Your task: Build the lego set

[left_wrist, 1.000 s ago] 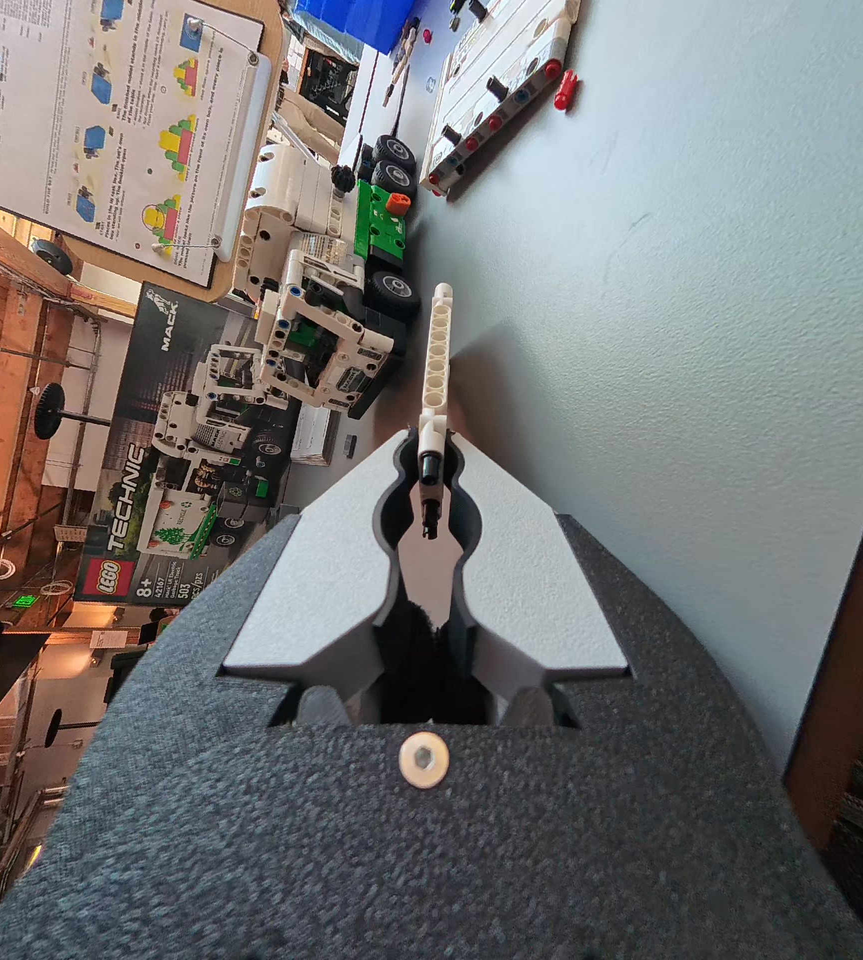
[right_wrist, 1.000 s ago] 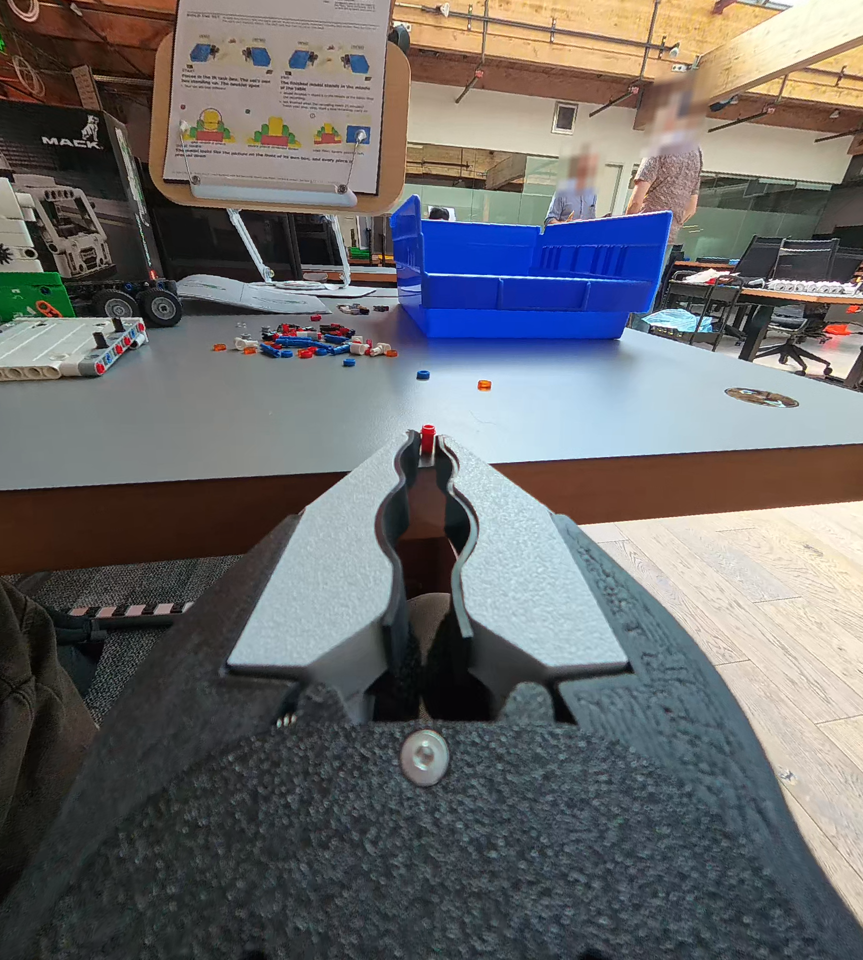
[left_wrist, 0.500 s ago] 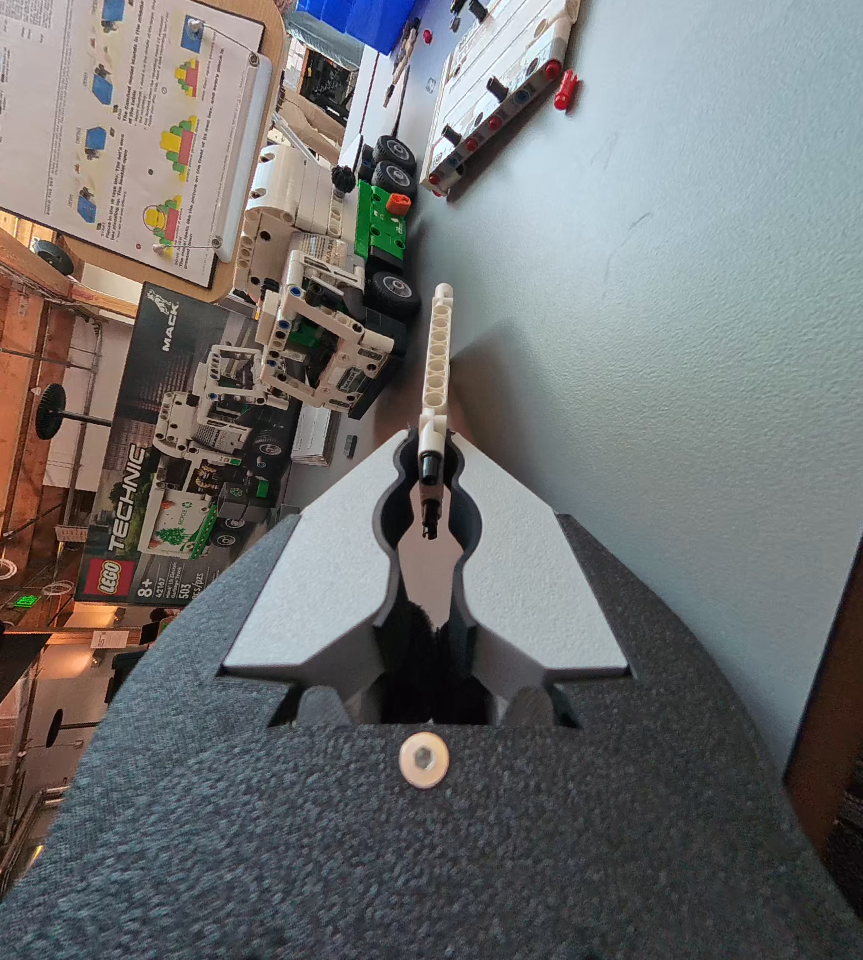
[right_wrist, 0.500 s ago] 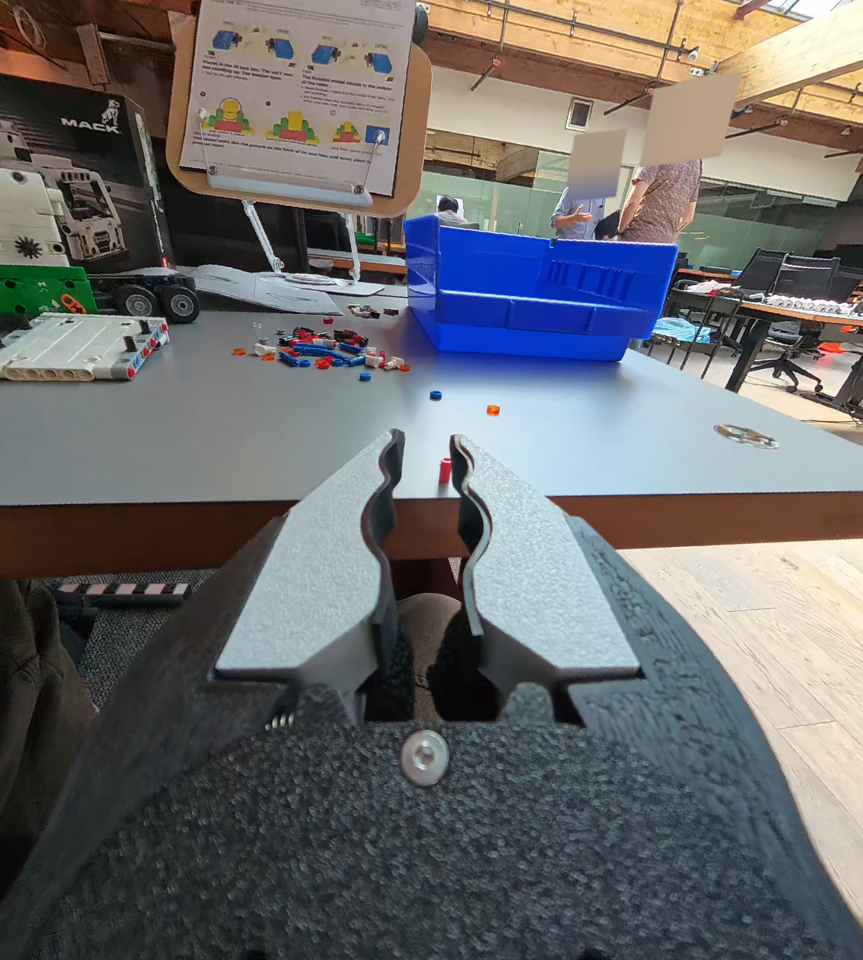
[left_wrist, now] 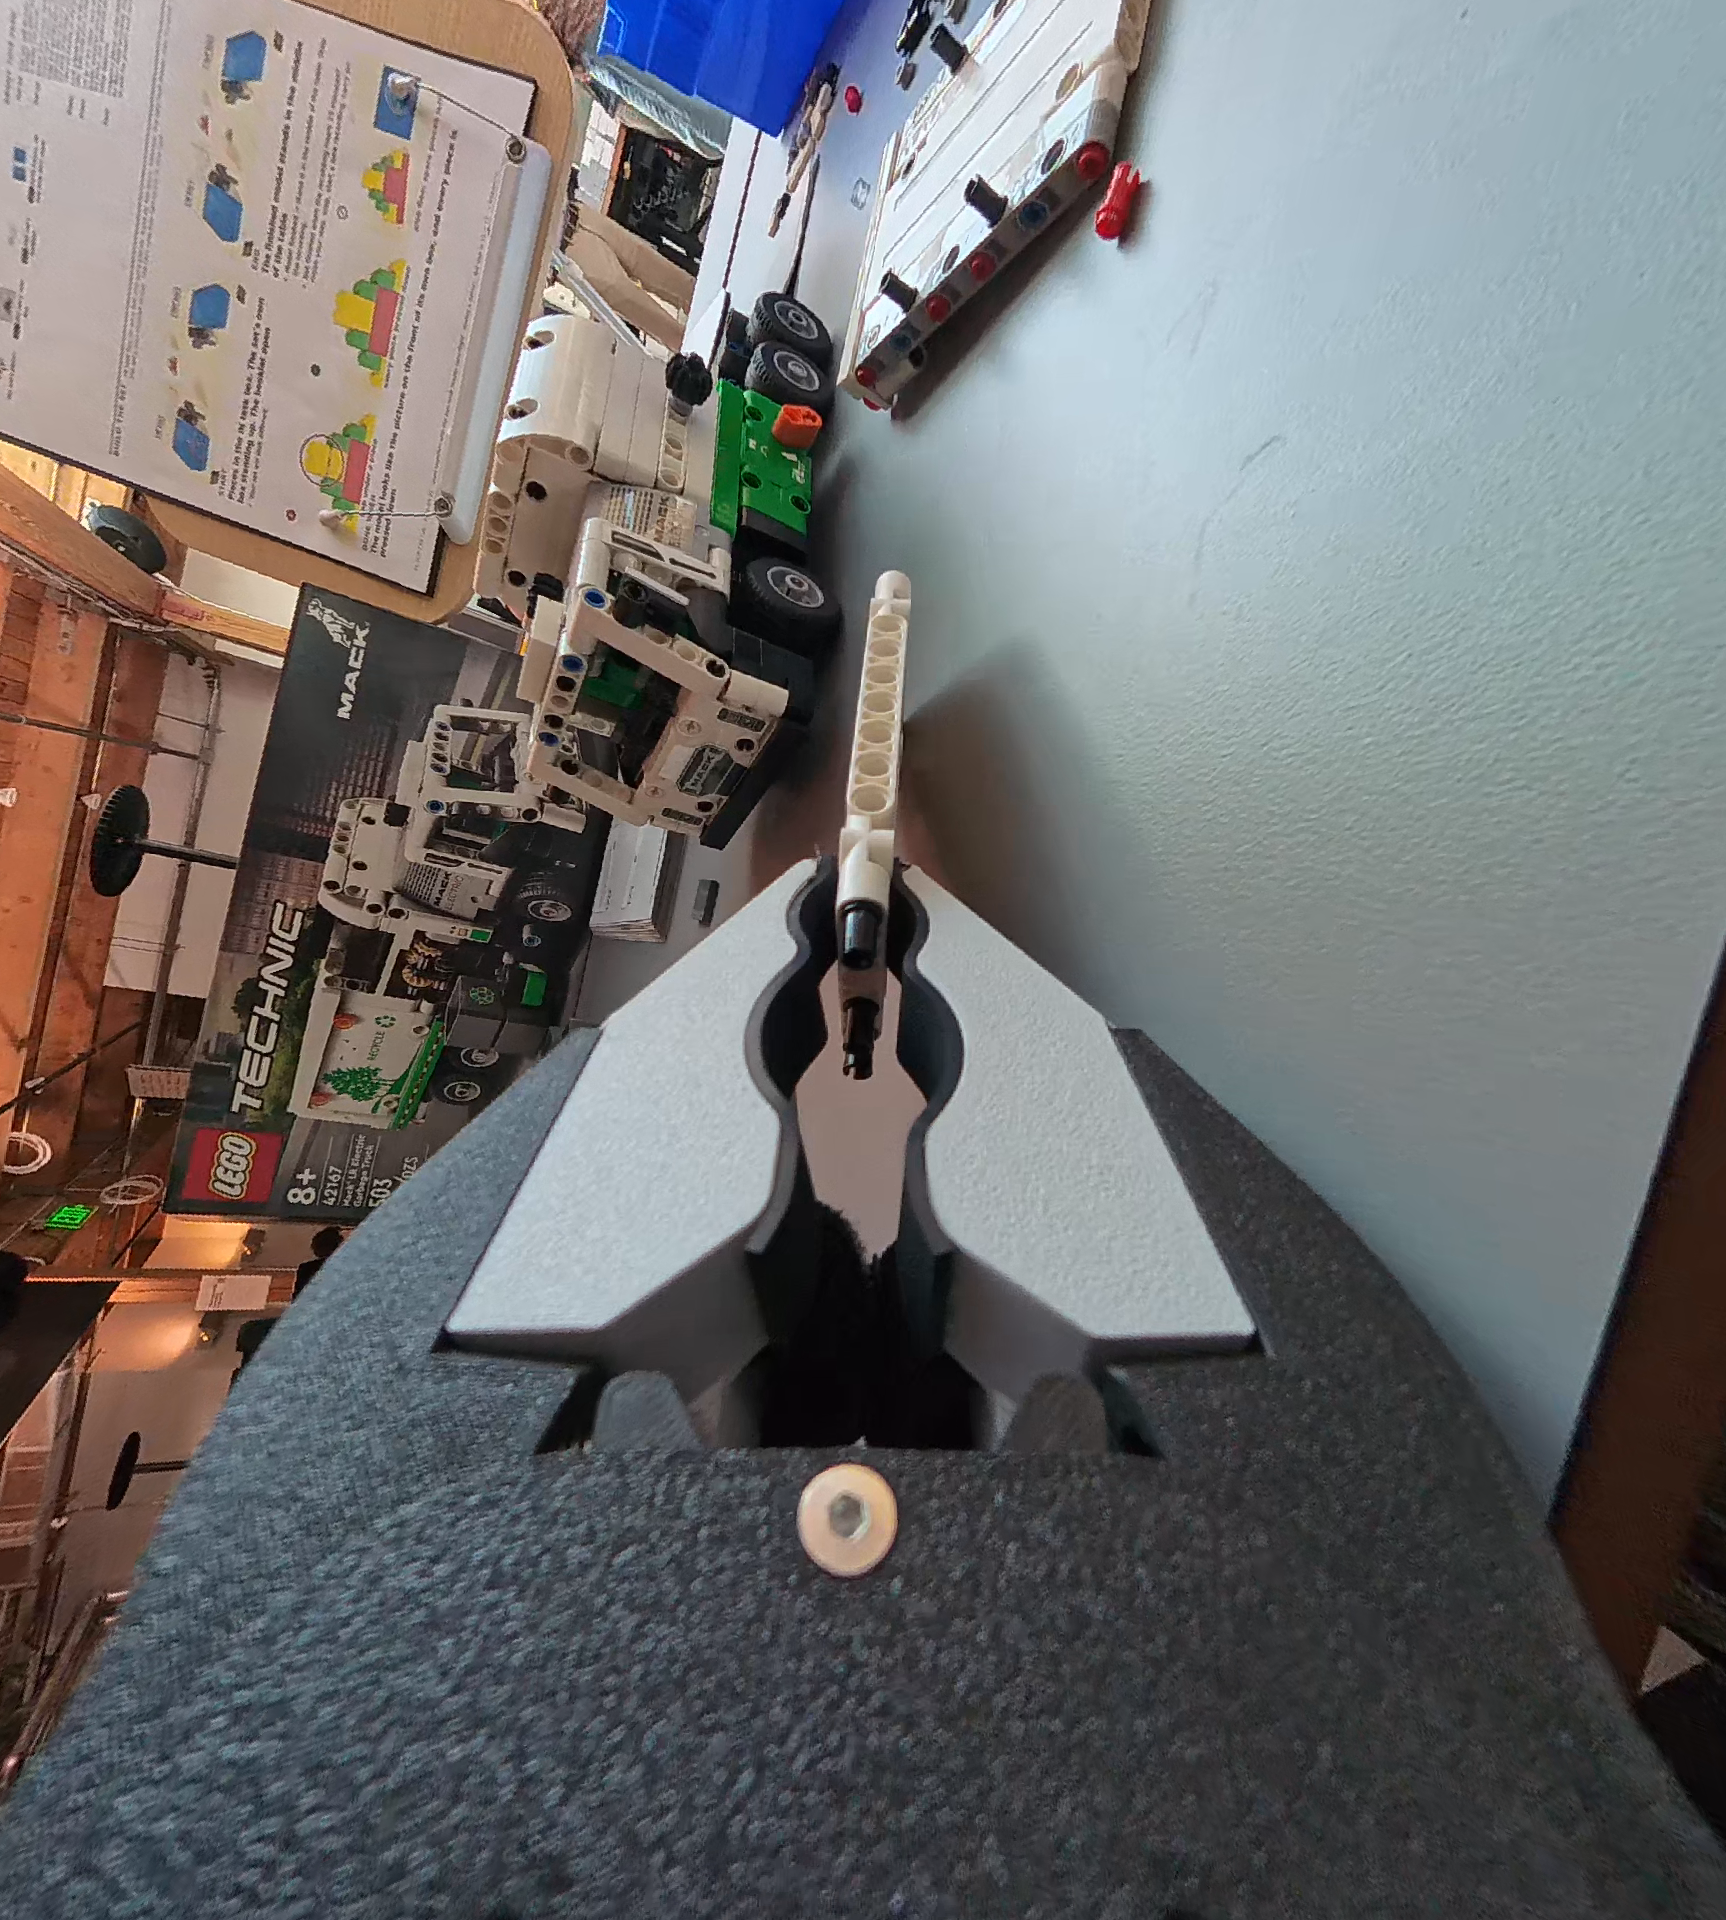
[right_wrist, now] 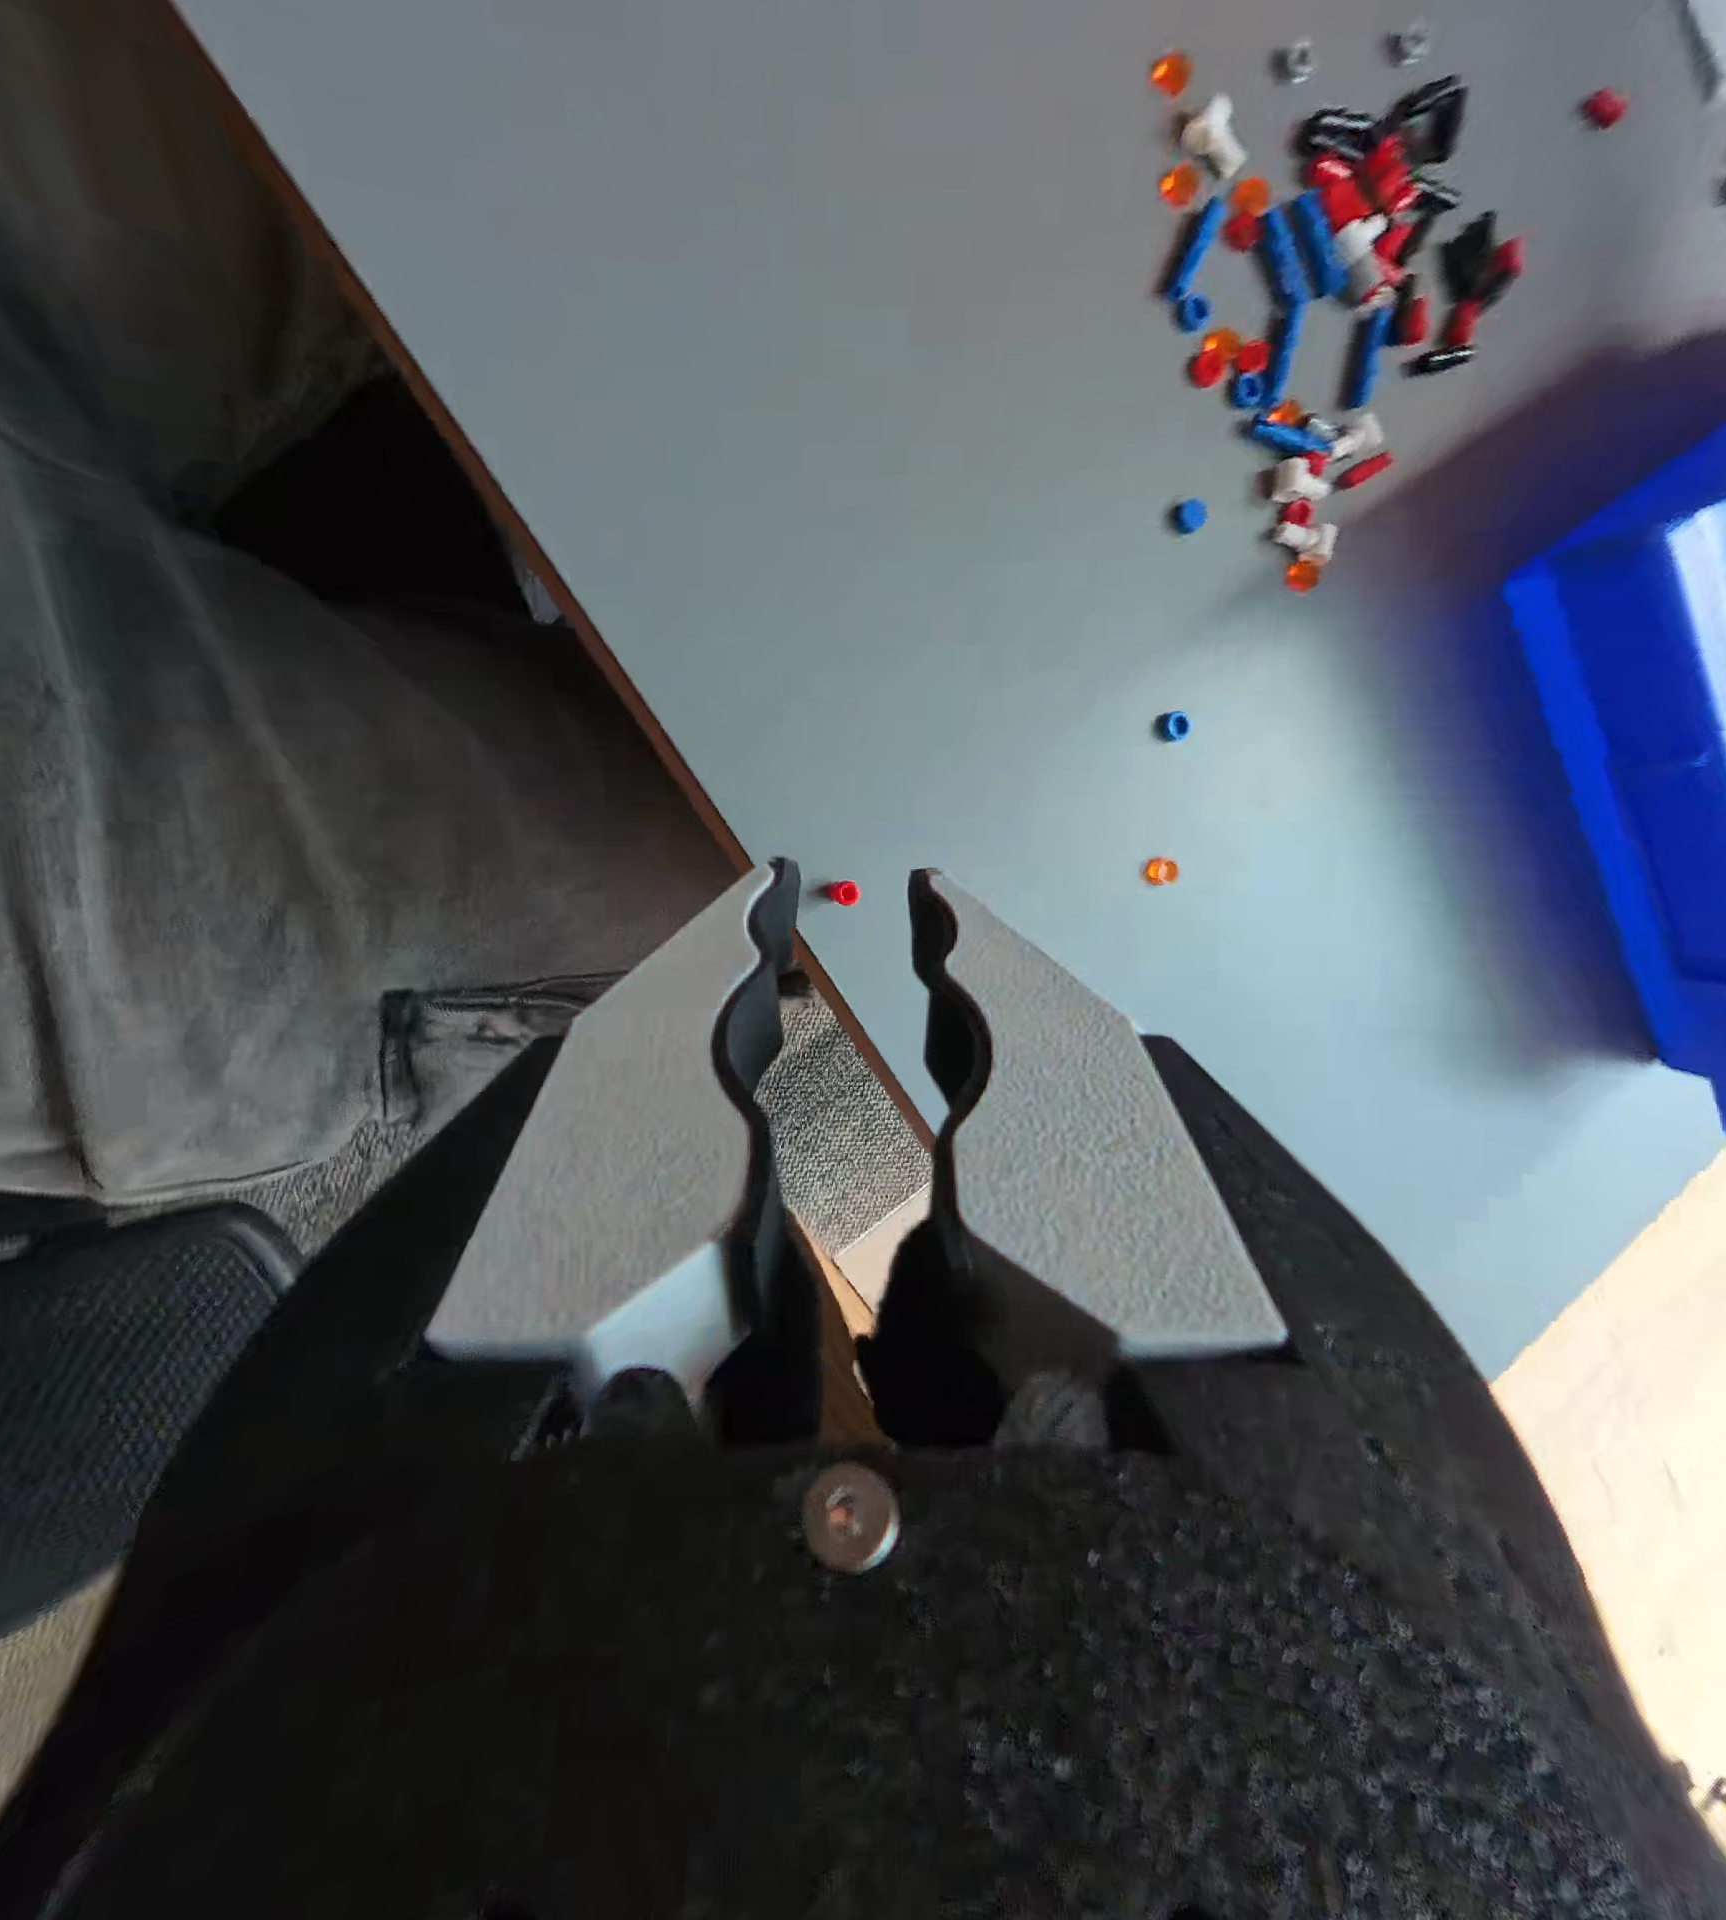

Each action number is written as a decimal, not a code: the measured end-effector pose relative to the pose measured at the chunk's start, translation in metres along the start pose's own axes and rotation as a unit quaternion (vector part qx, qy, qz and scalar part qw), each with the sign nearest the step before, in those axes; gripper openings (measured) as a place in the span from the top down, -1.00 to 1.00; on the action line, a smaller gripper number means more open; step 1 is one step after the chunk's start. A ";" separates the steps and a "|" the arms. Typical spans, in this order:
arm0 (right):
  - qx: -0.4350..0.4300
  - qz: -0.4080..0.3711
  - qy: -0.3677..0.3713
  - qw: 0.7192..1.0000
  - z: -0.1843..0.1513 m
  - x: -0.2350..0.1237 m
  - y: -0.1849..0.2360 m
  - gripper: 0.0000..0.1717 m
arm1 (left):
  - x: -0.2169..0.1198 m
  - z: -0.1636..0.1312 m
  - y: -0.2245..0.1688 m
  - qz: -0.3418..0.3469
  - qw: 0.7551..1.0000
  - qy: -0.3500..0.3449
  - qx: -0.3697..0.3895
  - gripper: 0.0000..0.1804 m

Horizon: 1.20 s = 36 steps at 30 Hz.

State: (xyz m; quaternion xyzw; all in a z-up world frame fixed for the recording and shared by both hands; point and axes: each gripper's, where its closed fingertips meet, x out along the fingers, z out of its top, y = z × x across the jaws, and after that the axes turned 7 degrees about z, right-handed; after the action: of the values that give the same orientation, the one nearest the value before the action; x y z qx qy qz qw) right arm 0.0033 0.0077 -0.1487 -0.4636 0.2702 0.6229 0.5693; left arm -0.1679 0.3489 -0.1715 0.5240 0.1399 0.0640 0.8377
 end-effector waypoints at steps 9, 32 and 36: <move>-0.075 0.094 0.093 0.988 -0.016 0.030 -0.002 0.84 | 0.000 0.000 0.000 -0.001 1.000 0.001 -0.001 0.94; -0.078 0.105 0.085 0.988 -0.012 0.034 0.000 0.96 | 0.001 -0.001 -0.001 -0.005 1.000 0.003 -0.003 0.94; -0.078 0.137 -0.030 0.987 0.076 0.030 0.018 0.96 | 0.001 0.003 -0.002 -0.008 1.000 -0.004 0.001 0.94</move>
State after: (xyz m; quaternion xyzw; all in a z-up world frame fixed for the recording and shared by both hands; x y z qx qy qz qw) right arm -0.0326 0.0839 -0.1466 -0.4465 0.2649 0.7276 0.4484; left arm -0.1667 0.3458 -0.1727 0.5240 0.1406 0.0549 0.8383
